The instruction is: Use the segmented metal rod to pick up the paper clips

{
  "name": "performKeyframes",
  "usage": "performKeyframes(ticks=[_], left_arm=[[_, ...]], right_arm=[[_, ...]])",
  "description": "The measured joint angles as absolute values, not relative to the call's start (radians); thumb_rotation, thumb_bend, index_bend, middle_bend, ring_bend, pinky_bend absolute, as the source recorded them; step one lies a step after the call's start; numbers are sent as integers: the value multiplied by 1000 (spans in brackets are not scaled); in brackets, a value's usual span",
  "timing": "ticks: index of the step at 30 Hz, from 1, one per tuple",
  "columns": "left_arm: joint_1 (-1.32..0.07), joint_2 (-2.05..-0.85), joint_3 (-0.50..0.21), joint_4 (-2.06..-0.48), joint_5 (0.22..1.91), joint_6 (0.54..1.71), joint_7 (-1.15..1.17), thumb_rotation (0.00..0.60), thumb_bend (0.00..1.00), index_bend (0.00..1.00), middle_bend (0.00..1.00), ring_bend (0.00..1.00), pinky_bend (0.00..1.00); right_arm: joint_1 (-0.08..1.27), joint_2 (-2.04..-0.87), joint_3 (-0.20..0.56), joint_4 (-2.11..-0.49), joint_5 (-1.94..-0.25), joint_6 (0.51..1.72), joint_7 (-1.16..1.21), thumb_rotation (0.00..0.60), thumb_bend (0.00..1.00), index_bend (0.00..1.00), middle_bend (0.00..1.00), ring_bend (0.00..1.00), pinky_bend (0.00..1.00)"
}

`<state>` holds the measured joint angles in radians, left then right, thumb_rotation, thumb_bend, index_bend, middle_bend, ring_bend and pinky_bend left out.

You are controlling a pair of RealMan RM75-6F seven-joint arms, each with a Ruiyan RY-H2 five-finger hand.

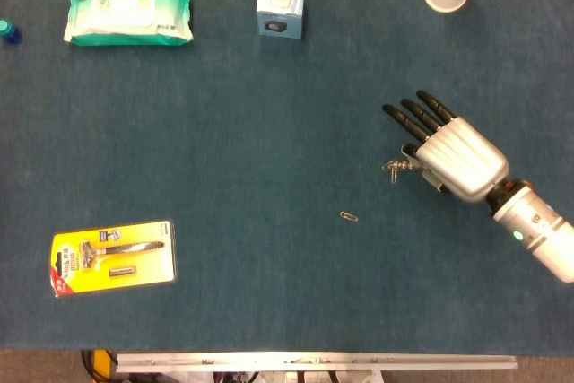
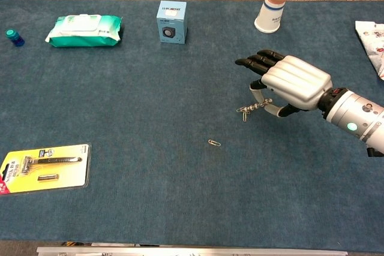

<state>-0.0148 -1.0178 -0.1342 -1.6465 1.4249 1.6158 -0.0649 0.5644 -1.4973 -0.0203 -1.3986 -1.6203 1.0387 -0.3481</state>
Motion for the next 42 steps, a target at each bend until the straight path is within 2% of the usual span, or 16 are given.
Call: performKeyframes(ticks=[23, 42], left_arm=[[-23, -1023, -128, -1647, 1432, 1602, -47, 600, 255, 543, 462, 384, 609], [-24, -1023, -128, -1645, 1429, 1600, -51, 600, 255, 545, 462, 383, 609]], right_arm=[[504, -1424, -42, -1426, -1629, 1137, -317, 600, 305, 619, 34, 0, 11], [496, -1451, -39, -1350, -1593, 1106, -258, 600, 303, 619, 33, 0, 11]])
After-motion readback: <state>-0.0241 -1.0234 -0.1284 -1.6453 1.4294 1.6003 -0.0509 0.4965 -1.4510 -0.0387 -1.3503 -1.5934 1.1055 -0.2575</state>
